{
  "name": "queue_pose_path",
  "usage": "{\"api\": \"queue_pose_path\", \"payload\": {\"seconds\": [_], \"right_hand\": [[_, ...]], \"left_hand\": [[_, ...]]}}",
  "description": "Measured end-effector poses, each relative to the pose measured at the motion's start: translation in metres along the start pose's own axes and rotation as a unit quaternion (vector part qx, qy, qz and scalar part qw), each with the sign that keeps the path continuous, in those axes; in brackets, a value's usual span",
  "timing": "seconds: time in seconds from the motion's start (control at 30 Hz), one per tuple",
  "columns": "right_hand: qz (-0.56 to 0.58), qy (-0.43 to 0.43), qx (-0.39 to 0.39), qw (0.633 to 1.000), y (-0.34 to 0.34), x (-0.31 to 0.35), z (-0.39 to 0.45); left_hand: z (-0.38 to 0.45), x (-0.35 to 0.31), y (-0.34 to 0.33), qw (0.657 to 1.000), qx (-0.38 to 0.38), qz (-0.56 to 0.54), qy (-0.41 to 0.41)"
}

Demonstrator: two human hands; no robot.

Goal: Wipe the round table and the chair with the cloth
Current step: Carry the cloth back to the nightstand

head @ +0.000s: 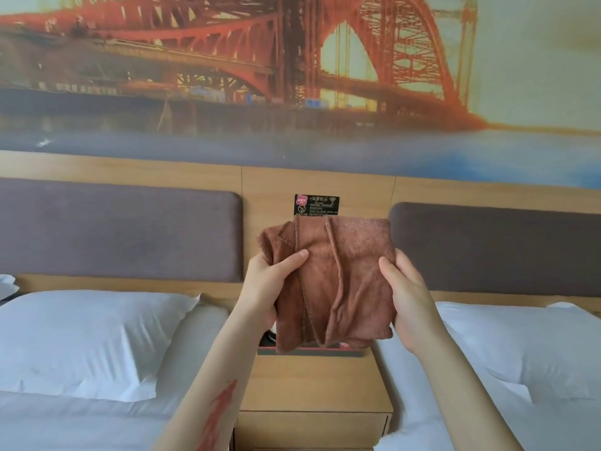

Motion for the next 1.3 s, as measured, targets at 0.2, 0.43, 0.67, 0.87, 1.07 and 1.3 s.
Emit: {"api": "queue_pose_path", "payload": {"seconds": [0.2, 0.43, 0.67, 0.87, 1.07, 1.3], "right_hand": [[0.022, -0.014, -0.036, 0.999, 0.005, -0.033, 0.109], [0.010, -0.015, -0.053, 0.998, 0.026, -0.054, 0.183], [0.007, -0.040, -0.049, 0.998, 0.060, -0.084, 0.231], [0.002, -0.061, -0.025, 0.998, 0.099, -0.102, 0.275], [-0.005, -0.098, -0.005, 0.995, 0.130, -0.140, 0.309], [0.002, -0.170, -0.008, 0.985, 0.154, -0.217, 0.335]], "left_hand": [[0.124, 0.005, 0.031, 1.000, 0.016, 0.009, 0.018], [0.208, 0.021, 0.037, 0.998, 0.043, -0.009, 0.036], [0.258, 0.046, 0.033, 0.998, 0.046, -0.012, 0.046], [0.300, 0.069, 0.017, 0.998, 0.031, -0.021, 0.051], [0.333, 0.110, 0.015, 0.997, -0.011, -0.022, 0.071], [0.369, 0.177, 0.034, 0.990, -0.027, -0.014, 0.136]]}}
Point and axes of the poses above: each hand's wrist, its own z-axis towards the middle knuckle, its own y-axis out of the back of the hand, x = y × z, the point moved 6 cm from there along z, towards the middle knuckle, and after that the axes turned 14 degrees about x, right-handed, at the moved point
